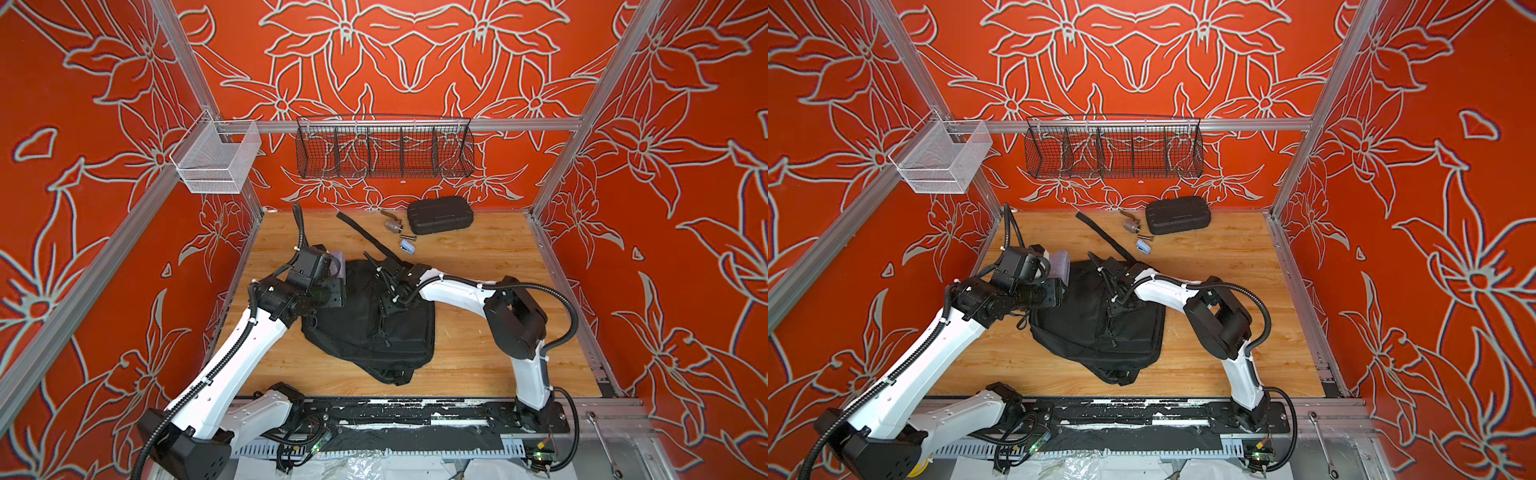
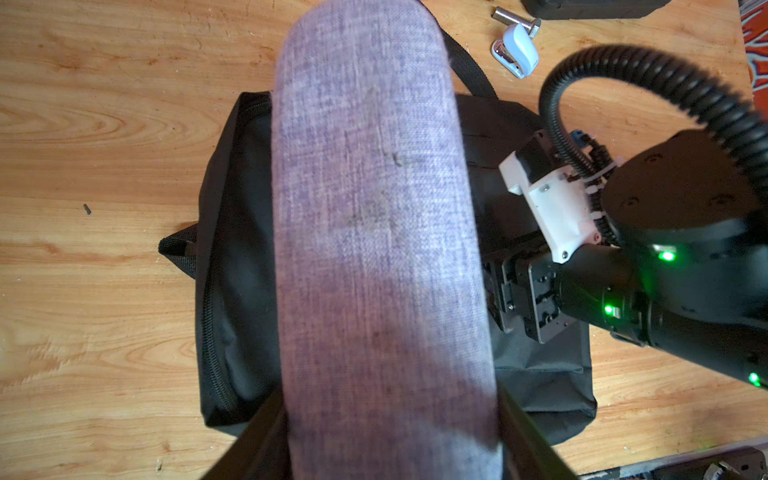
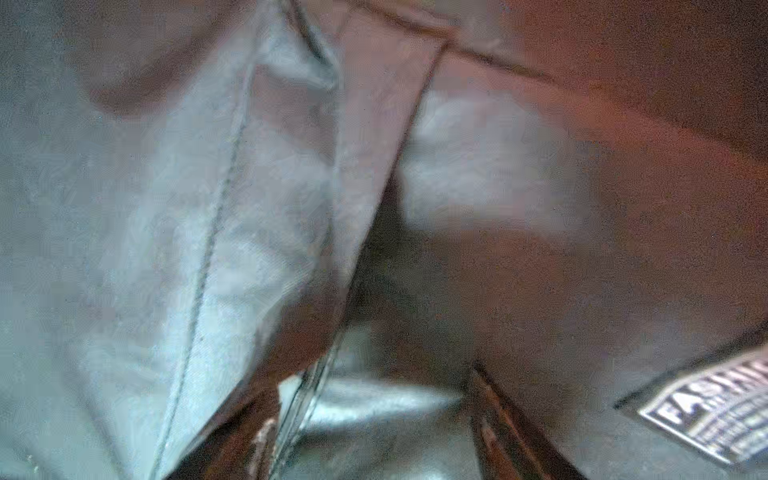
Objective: Pack the student bag
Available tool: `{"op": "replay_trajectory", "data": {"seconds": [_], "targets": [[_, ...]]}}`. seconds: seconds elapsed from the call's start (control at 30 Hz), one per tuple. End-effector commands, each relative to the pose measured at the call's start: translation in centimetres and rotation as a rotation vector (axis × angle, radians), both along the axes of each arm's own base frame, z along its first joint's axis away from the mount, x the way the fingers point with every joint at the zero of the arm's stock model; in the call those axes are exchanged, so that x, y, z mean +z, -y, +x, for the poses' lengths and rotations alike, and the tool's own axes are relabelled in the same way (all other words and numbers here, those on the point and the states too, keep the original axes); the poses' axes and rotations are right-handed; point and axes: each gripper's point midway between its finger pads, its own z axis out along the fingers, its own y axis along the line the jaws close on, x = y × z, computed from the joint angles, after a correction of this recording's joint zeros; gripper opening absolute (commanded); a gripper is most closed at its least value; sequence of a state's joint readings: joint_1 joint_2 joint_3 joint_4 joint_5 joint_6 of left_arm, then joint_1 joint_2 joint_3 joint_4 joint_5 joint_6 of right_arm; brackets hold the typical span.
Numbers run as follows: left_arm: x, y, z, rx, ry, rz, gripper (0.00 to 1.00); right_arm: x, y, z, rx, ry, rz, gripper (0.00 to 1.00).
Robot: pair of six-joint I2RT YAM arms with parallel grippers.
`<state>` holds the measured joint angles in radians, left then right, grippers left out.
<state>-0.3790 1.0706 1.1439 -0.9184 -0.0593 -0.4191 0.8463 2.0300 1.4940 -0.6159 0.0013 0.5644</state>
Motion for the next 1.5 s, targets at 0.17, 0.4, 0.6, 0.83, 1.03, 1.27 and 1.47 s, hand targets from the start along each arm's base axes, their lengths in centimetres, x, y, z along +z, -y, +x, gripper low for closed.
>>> {"op": "replay_trajectory", "data": {"seconds": [0.17, 0.4, 0.6, 0.83, 1.03, 1.27, 1.47], "targets": [[0.0, 0.3, 0.5, -0.029, 0.008, -0.009, 0.24, -3.4, 1.9, 0.5, -0.096, 0.006, -0.113, 0.79], [-0.2, 0.2, 0.4, -0.031, -0.002, -0.004, 0.24, -5.0, 3.7, -0.3, -0.11, 0.002, -0.168, 0.6], [-0.4, 1.1, 0.7, -0.054, -0.011, -0.037, 0.24, -3.3, 2.8, -0.1, -0.054, 0.05, -0.081, 0.23], [-2.6, 3.8, -0.3, -0.183, -0.087, -0.132, 0.23, 0.4, 0.6, 0.1, 0.009, 0.116, 0.13, 0.0], [-4.9, 5.7, -2.4, -0.298, -0.186, -0.202, 0.22, 3.8, 0.5, 0.4, 0.006, 0.174, 0.307, 0.0], [-6.9, 7.6, -4.6, -0.436, -0.299, -0.196, 0.19, 5.6, -1.4, 0.1, 0.078, 0.169, 0.406, 0.0], [-7.8, 8.4, -5.1, -0.475, -0.34, -0.136, 0.19, 7.0, -1.0, 0.8, 0.06, 0.194, 0.444, 0.0]]}}
